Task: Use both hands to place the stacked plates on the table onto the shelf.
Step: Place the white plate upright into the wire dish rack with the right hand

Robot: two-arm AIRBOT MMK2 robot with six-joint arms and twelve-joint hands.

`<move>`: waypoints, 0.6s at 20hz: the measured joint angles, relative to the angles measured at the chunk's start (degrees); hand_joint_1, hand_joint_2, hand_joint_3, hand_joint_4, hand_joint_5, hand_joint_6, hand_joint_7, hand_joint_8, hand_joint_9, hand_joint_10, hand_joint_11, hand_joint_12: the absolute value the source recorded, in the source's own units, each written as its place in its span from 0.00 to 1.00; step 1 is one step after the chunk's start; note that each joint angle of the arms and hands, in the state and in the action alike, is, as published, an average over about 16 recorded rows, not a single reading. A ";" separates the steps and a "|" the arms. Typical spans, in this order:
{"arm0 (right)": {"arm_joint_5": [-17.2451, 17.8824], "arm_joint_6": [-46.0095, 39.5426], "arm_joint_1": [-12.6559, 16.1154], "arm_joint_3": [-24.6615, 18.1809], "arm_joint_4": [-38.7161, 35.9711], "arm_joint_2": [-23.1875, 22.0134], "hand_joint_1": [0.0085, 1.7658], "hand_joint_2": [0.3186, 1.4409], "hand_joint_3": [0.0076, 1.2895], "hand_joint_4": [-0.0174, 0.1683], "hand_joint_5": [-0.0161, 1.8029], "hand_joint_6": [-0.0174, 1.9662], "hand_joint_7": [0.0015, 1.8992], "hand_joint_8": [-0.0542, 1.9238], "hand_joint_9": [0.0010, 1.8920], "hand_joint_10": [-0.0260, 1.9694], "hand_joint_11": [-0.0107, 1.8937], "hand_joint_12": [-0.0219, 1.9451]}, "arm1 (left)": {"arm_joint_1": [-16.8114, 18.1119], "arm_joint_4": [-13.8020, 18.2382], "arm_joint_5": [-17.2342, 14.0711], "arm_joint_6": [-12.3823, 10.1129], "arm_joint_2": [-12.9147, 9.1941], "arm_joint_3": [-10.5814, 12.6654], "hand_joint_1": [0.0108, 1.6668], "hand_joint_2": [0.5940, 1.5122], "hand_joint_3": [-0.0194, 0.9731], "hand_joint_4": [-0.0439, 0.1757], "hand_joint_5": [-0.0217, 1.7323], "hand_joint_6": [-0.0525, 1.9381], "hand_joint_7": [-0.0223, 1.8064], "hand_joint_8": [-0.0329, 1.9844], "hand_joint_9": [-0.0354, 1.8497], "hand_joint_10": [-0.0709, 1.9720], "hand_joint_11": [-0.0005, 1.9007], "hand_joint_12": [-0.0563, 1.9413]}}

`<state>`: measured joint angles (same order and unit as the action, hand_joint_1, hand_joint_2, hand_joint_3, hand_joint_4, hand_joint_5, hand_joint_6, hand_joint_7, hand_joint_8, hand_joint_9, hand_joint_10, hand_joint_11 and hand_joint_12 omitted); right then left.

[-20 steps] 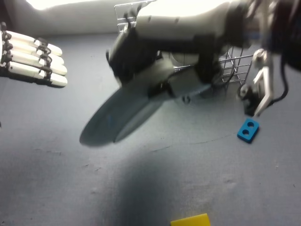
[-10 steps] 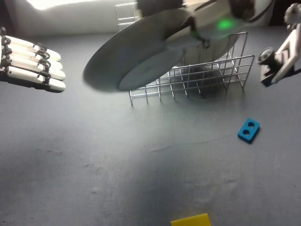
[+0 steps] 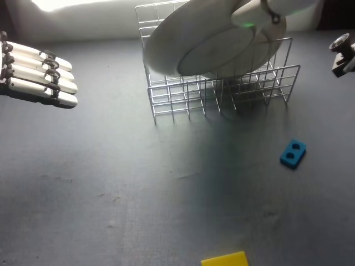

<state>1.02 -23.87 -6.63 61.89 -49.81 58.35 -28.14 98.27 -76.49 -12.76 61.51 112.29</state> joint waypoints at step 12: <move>-5.12 2.41 -2.18 10.27 0.92 7.35 0.77 0.66 0.00 0.04 0.45 0.54 0.52 0.53 0.49 0.59 0.40 0.66 | -0.01 -0.04 0.01 0.49 0.02 -0.20 0.01 0.52 0.04 0.20 0.02 0.03 0.02 0.01 0.03 0.04 0.01 0.03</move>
<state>-4.10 -21.46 -8.81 72.16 -48.90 65.70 -28.15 98.22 -76.47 -12.27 61.53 112.09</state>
